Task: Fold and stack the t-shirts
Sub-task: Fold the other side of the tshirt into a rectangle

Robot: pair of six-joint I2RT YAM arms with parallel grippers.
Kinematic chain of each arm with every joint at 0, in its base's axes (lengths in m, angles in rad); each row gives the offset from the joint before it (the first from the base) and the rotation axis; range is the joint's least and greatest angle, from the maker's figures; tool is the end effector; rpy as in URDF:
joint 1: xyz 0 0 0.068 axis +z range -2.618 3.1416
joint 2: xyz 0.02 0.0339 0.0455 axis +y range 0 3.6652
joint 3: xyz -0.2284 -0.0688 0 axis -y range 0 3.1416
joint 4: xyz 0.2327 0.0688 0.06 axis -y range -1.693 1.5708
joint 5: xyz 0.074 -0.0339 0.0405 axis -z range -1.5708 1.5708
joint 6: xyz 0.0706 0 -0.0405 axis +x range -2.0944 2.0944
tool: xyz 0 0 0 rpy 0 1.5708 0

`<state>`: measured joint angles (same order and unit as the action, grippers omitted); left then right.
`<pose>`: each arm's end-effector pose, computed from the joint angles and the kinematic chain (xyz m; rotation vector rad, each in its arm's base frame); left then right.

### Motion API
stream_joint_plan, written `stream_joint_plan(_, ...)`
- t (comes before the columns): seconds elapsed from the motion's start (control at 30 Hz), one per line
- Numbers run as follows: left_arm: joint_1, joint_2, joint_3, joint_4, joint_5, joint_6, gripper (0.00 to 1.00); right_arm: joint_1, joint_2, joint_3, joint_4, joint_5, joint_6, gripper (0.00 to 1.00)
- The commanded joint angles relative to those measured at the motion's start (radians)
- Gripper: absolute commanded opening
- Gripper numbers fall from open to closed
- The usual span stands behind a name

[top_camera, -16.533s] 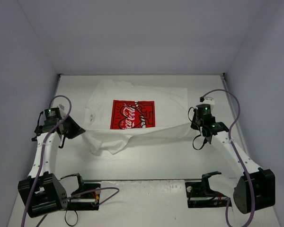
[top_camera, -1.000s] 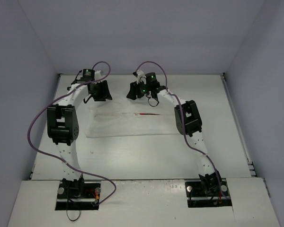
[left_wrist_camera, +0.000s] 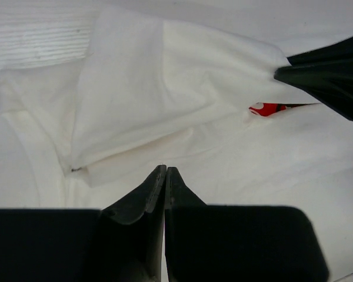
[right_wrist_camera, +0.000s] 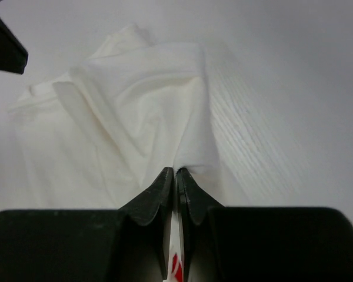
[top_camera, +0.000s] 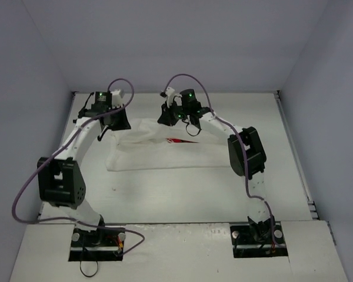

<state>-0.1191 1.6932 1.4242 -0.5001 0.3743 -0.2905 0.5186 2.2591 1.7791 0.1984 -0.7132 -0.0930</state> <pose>0.3827 -0.0718 0.2390 -0.0133 2.3616 -0.6393 0.4301 0.2986 0.2003 -1.0330 1.5807 0.9508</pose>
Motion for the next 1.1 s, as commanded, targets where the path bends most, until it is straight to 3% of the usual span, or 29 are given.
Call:
stream_joint_plan(0.0,-0.009,-0.174,-0.098,0.017,-0.107,-0.039,0.0,0.038,-0.166,-0.134,0.041,-0.052,-0.093,0.05)
stream_joint_plan(0.07,-0.01,-0.249,-0.178,0.02,-0.143,-0.061,0.04,0.058,-0.199,-0.214,0.026,-0.08,-0.115,0.05)
stream_joint_plan(0.2,-0.008,-0.34,-0.257,0.018,-0.163,-0.073,0.32,0.132,-0.258,-0.354,-0.025,-0.075,-0.191,0.08)
stream_joint_plan(0.3,-0.009,-0.352,-0.296,0.02,-0.155,-0.085,0.39,0.177,-0.281,-0.46,-0.036,-0.024,-0.198,0.14)
stream_joint_plan(0.53,-0.008,-0.305,-0.272,0.062,-0.126,-0.007,0.4,0.191,-0.398,-0.638,-0.038,0.177,-0.193,0.34)
stream_joint_plan(0.77,-0.015,-0.079,-0.072,0.089,0.077,0.105,0.4,0.118,-0.527,-0.58,-0.037,0.265,-0.164,0.59)
stream_joint_plan(0.9,-0.069,0.028,0.017,0.068,0.143,0.134,0.41,0.064,-0.532,-0.535,-0.039,0.283,-0.131,0.65)
stream_joint_plan(1.07,-0.106,0.119,0.076,0.053,0.11,0.124,0.41,-0.012,-0.488,-0.519,-0.035,0.324,-0.065,0.63)
